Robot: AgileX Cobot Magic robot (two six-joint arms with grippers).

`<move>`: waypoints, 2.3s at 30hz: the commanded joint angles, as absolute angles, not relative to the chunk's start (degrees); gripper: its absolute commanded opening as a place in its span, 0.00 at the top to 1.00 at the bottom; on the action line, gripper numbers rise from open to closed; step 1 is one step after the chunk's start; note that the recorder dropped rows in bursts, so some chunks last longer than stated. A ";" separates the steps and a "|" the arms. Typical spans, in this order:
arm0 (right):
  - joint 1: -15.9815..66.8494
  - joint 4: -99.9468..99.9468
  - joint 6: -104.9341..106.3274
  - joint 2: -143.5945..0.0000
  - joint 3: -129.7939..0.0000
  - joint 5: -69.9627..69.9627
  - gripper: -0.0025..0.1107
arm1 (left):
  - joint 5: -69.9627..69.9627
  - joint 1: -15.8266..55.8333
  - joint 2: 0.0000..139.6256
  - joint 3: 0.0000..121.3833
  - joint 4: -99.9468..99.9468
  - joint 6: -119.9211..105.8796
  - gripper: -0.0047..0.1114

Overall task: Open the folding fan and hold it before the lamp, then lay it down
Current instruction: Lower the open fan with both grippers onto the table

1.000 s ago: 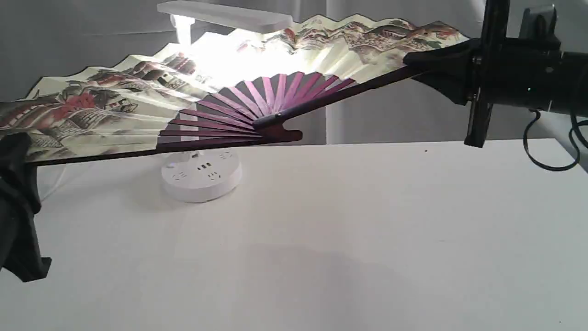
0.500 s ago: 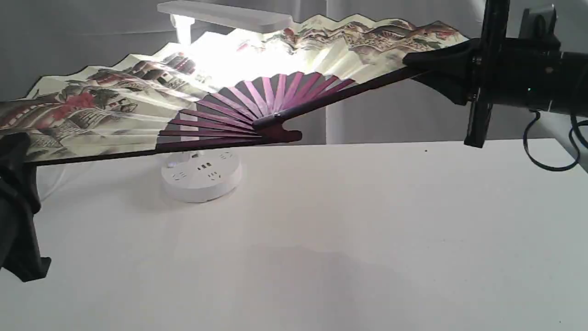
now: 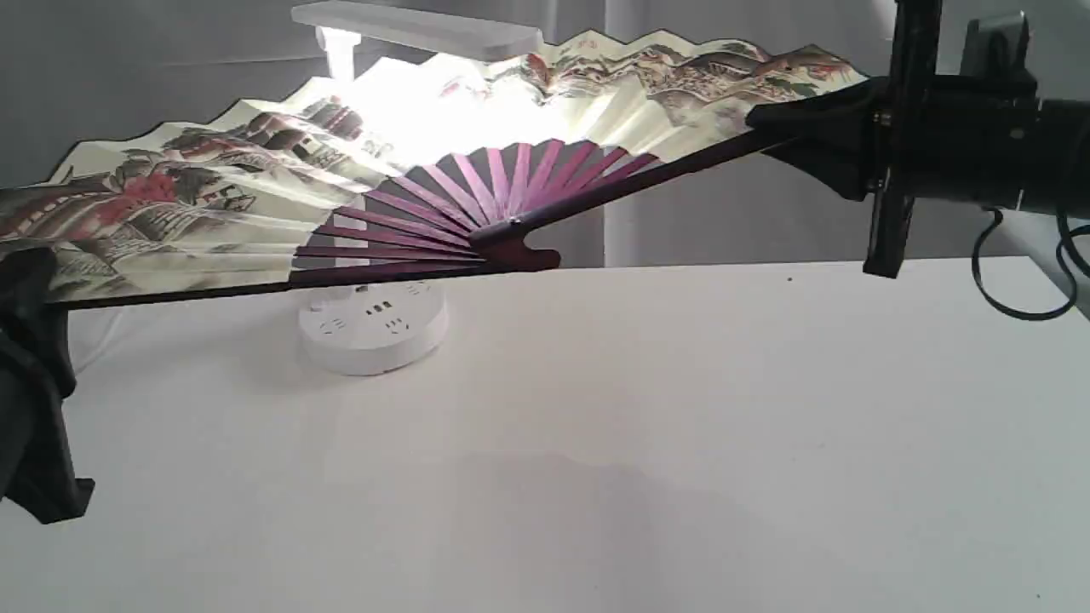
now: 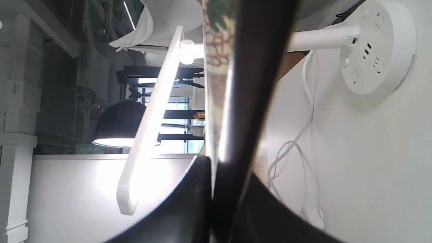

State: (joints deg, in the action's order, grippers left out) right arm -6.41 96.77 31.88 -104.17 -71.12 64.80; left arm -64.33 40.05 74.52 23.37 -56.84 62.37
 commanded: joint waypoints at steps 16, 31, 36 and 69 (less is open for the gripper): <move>-7.41 93.97 35.94 -103.77 -64.41 58.26 0.98 | -59.72 39.44 73.28 23.37 -60.51 65.59 0.96; -7.53 95.58 40.69 -104.47 -56.44 52.80 0.98 | -50.76 39.44 80.54 23.37 -61.24 61.01 0.96; -7.53 95.30 41.95 -105.74 -55.12 51.98 0.98 | -50.76 39.44 84.91 23.37 -58.77 61.61 0.96; -16.67 83.34 37.16 -107.59 -55.12 49.05 0.64 | -48.64 39.44 102.99 32.33 -44.26 76.08 0.96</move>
